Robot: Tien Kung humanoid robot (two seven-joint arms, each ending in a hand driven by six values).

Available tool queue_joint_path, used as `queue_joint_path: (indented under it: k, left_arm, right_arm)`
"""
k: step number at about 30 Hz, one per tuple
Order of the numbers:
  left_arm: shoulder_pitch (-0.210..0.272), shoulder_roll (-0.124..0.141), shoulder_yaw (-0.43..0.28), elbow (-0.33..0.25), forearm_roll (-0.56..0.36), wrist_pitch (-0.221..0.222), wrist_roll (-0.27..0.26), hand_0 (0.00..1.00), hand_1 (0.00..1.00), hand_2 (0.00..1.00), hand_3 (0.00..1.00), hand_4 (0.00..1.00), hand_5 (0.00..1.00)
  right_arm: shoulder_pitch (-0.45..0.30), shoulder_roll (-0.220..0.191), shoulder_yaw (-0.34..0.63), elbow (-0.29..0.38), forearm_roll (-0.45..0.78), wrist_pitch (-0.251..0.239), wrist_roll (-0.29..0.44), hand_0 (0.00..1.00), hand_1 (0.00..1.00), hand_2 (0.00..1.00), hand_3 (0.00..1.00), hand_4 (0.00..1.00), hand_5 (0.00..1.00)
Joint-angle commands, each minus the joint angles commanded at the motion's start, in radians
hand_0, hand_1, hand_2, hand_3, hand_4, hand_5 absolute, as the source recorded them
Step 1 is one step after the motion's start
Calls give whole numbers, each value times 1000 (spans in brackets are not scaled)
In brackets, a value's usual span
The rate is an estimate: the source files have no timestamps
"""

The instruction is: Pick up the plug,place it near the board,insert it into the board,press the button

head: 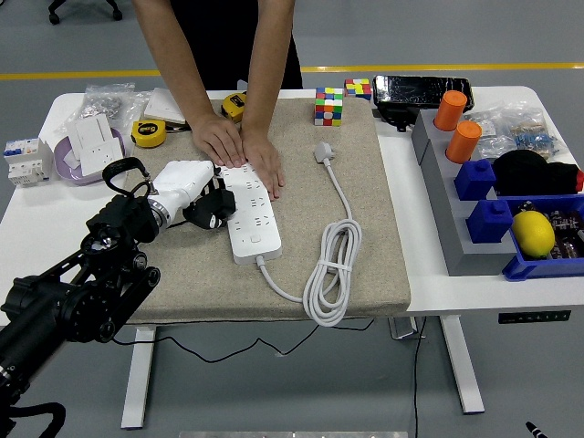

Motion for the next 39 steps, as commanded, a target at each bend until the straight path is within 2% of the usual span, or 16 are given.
queue_joint_path:
  k: [20, 24, 25, 39]
  left_arm:
    - [-6, 3, 4, 2, 0, 2, -3, 617, 488, 406, 440, 573, 11]
    - [-10, 5, 8, 0, 0, 14, -3, 617, 488, 406, 440, 573, 11]
    - [-12, 5, 8, -2, 0, 16, -2, 603, 445, 319, 421, 564, 4]
    - [-32, 8, 18, 13, 0, 0, 7, 609, 449, 312, 412, 562, 2]
  right_arm:
    - [0, 1, 1, 0, 1, 1, -1, 827, 771, 757, 784, 998, 976]
    - [0, 1, 2, 0, 2, 0, -1, 827, 771, 757, 784, 998, 976]
    - [0, 1, 3, 0, 2, 0, -1, 828, 771, 757, 784, 998, 975]
    - [3, 2, 7, 0, 1, 0, -1, 829, 771, 757, 784, 998, 976]
